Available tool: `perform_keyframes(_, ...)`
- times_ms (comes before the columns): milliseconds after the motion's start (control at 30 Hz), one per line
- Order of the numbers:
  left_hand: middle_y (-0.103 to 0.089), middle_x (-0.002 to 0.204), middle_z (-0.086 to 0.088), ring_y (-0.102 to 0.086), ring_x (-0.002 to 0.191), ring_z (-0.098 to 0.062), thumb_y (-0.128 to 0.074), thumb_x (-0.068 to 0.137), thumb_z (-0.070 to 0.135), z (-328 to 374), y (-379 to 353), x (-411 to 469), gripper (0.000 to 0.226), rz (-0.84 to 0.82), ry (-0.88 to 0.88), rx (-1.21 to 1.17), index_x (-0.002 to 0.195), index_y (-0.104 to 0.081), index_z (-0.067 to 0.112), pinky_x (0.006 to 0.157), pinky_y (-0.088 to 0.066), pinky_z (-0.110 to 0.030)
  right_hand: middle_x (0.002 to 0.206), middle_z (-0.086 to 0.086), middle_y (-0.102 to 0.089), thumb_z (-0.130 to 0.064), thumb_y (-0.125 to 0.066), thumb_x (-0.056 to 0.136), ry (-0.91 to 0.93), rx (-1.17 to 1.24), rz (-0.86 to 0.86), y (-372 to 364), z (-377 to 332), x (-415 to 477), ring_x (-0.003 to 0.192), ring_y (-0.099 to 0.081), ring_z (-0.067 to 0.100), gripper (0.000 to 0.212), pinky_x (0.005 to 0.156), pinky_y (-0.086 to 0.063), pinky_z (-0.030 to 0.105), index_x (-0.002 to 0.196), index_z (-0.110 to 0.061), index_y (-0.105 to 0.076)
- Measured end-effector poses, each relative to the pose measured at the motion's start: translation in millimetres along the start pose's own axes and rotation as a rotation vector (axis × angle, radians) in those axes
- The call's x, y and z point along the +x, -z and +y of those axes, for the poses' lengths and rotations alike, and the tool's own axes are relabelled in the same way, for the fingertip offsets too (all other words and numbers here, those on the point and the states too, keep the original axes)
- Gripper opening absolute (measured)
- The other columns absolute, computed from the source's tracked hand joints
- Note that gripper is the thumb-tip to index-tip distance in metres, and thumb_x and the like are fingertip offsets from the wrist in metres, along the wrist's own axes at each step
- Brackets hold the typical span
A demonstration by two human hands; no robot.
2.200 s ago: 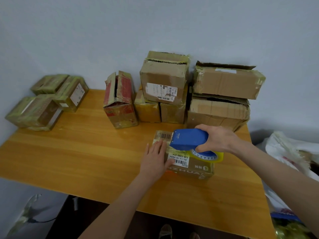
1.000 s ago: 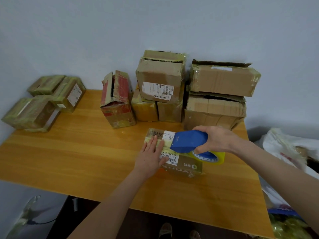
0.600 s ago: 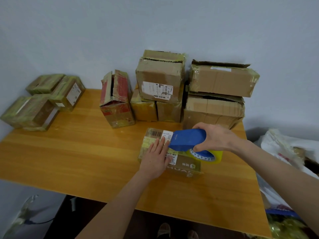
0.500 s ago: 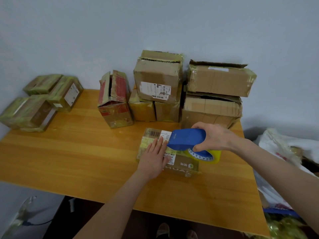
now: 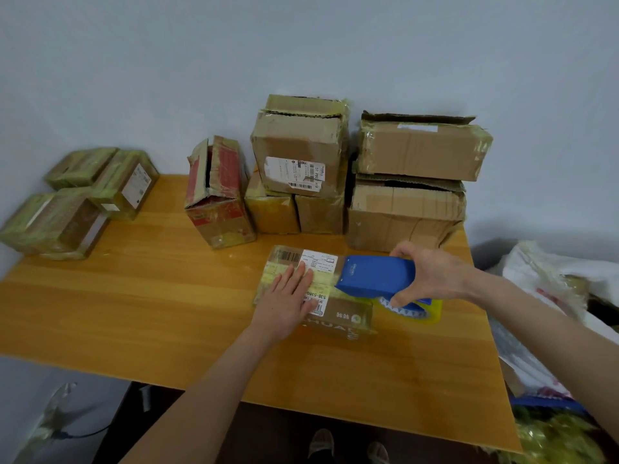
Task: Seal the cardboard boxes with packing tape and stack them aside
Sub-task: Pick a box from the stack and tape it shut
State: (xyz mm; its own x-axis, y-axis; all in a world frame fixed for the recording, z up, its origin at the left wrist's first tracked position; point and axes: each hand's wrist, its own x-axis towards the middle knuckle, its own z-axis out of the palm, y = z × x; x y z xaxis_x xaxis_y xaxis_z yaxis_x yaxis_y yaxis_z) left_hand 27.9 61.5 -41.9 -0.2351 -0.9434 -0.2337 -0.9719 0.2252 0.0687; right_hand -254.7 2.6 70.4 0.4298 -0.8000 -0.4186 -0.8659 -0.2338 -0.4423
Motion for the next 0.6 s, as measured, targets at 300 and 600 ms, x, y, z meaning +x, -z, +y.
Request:
perform_keyframes(300, 0.017, 0.158, 0.001, 0.019, 0.145, -0.015, -0.015, 0.100, 0.053, 43, 8, 4, 0.065, 0.039, -0.017, -0.052, 0.147, 0.016, 0.021, 0.120, 0.008, -0.035, 0.103, -0.010, -0.057, -0.056, -0.068, 0.074, 0.051, -0.244, 0.037, -7, -7, 0, 0.085, -0.057, 0.014, 0.070, 0.071, -0.052, 0.031, 0.133, -0.037, -0.034)
perform_keyframes(600, 0.022, 0.155, 0.000, 0.021, 0.144, -0.015, -0.004, 0.090, 0.065, 39, 8, 5, 0.076, -0.016, -0.036, 0.001, 0.148, 0.016, 0.020, 0.120, 0.008, -0.036, 0.110, -0.013, -0.056, -0.057, -0.069, 0.071, 0.037, -0.139, -0.002, -5, 11, 7, 0.094, -0.056, 0.016, 0.071, 0.081, -0.054, 0.039, 0.131, -0.045, -0.035)
